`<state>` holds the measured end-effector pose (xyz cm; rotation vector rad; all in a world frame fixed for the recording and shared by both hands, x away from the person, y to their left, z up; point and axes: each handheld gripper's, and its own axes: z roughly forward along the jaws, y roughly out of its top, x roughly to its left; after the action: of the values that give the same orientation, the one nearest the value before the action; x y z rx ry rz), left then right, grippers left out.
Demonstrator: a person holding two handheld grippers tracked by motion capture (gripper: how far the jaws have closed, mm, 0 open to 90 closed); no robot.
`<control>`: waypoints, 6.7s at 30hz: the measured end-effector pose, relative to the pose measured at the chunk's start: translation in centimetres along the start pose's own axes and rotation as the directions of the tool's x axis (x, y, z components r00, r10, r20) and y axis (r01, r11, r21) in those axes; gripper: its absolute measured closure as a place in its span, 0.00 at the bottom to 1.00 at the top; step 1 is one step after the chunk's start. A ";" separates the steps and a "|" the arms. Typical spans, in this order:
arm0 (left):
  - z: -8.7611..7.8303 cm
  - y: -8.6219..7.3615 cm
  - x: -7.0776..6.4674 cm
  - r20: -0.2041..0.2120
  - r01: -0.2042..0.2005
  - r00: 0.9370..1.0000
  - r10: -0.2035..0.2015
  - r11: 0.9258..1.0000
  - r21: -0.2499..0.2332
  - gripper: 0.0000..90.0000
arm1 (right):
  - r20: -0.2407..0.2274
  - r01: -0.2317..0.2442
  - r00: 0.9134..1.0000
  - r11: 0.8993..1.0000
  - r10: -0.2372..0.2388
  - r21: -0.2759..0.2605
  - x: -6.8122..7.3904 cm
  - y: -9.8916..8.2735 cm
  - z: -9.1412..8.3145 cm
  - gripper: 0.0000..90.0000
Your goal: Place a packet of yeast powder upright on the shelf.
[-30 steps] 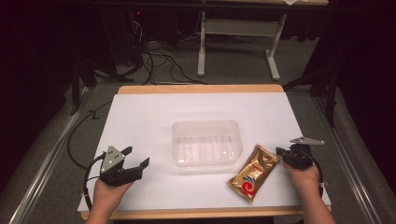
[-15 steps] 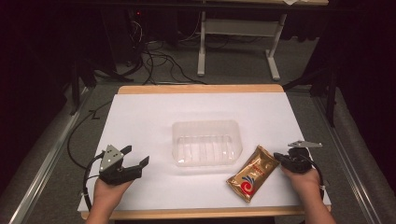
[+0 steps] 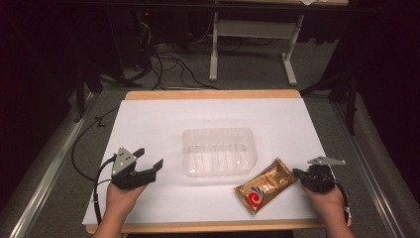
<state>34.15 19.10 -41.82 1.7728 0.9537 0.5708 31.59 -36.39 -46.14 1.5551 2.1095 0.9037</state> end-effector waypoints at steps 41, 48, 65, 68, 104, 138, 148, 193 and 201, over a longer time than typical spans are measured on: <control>2.6 0.3 -1.1 0.067 -0.037 0.997 0.032 0.997 0.068 0.26 | -0.152 -0.337 0.937 0.929 0.315 -0.150 -0.5 -2.5 -2.9 0.51; 1.7 0.2 -1.0 0.051 -0.029 0.998 0.026 0.998 0.059 0.26 | -0.238 -0.438 0.883 0.892 0.404 -0.111 -1.0 -2.5 -1.6 0.44; 1.4 -0.3 -1.1 0.050 -0.042 0.998 0.038 0.996 0.082 0.26 | -0.320 -0.536 0.806 0.844 0.497 -0.039 -2.2 -2.9 -0.1 0.48; 1.3 -0.3 -1.2 0.048 -0.051 0.998 0.047 0.995 0.084 0.26 | -0.324 -0.535 0.803 0.844 0.500 -0.025 -2.1 -2.9 0.1 0.49; -0.8 -0.8 0.3 -0.011 -0.015 1.000 0.015 0.998 0.068 0.26 | -0.370 -0.523 0.784 0.852 0.498 0.037 -1.0 -0.6 3.1 0.69; -0.8 -0.9 0.1 0.004 -0.045 0.999 0.045 0.997 0.068 0.26 | -0.351 -0.342 0.899 0.921 0.262 -0.188 0.4 0.9 -0.5 1.00; -1.3 -0.8 -0.1 0.001 -0.042 0.999 0.042 0.999 0.010 0.26 | -0.302 -0.287 0.934 0.906 0.192 -0.311 0.5 1.4 -3.0 1.00; -1.4 -0.8 -0.2 -0.020 -0.048 0.999 0.048 0.999 0.002 0.26 | -0.305 -0.220 0.951 0.810 0.053 -0.544 2.7 4.1 -8.8 1.00; -1.5 -0.6 -0.2 -0.017 -0.051 0.999 0.051 0.999 -0.005 0.26 | -0.332 -0.252 0.941 0.793 0.067 -0.555 2.6 4.2 -9.1 1.00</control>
<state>32.69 19.85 -41.82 1.7945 0.9196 0.6212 27.99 -35.70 -36.46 1.3242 1.6184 1.7564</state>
